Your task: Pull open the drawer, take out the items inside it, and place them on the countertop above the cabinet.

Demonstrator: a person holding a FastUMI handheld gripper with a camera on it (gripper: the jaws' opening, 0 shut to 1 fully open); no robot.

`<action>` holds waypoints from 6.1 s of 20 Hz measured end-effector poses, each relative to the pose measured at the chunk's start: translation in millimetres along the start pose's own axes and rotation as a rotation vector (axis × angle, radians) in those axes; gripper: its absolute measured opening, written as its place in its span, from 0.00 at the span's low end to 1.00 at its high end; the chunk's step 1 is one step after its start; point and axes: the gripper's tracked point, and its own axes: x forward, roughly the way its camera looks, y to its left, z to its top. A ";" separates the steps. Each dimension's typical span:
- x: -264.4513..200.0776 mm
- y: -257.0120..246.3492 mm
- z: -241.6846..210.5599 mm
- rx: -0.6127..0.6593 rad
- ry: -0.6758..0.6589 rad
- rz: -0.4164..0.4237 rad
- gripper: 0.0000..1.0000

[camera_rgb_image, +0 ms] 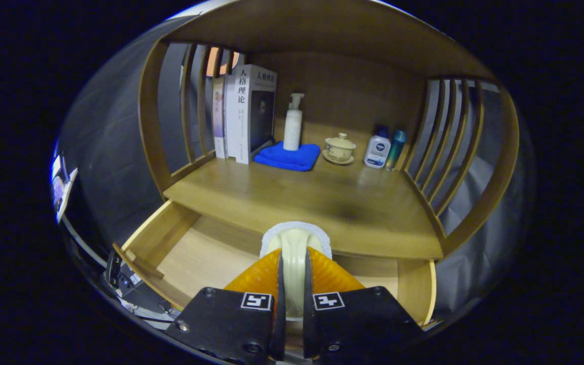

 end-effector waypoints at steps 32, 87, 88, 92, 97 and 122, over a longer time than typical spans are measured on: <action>103.8 -10.9 70.8 0.114 -0.079 -0.012 0.35; -39.4 10.7 -159.3 0.148 -0.437 -0.197 1.00; -36.7 8.8 -153.3 0.152 -0.446 -0.192 1.00; -23.9 6.8 -140.0 0.150 -0.450 -0.198 0.99; 3.8 0.7 -120.6 0.154 -0.439 -0.201 0.99; 45.3 -9.3 -91.3 0.165 -0.423 -0.199 0.99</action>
